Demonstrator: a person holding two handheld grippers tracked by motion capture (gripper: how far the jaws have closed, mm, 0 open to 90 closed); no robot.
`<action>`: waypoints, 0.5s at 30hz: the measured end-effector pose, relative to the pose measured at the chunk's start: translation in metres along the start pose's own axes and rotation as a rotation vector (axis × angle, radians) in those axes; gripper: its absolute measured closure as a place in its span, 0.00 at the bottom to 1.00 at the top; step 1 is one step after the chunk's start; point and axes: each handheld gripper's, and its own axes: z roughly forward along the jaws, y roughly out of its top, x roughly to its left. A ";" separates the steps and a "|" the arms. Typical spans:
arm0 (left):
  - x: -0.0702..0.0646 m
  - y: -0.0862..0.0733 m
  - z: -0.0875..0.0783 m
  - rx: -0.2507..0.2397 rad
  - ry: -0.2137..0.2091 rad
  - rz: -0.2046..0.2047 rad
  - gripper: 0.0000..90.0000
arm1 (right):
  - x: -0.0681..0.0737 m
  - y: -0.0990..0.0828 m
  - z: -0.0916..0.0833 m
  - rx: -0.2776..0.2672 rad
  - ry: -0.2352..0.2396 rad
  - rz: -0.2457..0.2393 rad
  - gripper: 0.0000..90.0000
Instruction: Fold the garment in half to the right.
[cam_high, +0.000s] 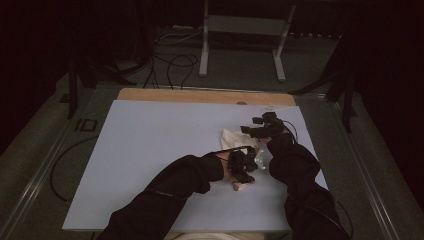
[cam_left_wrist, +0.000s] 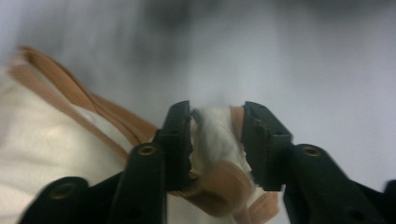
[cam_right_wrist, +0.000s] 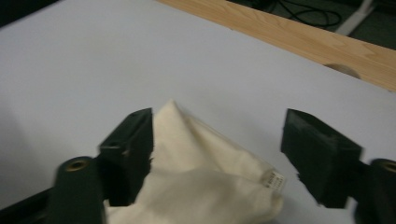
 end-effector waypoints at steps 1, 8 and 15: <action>-0.001 0.001 -0.002 -0.003 -0.003 0.001 0.61 | 0.000 0.000 0.000 0.001 0.003 -0.001 0.21; -0.005 0.004 -0.014 -0.025 0.034 -0.048 0.27 | 0.004 0.004 -0.004 0.017 0.021 -0.013 0.15; -0.010 -0.003 -0.030 -0.063 0.009 -0.070 0.03 | 0.002 0.006 -0.011 0.029 0.014 -0.018 0.13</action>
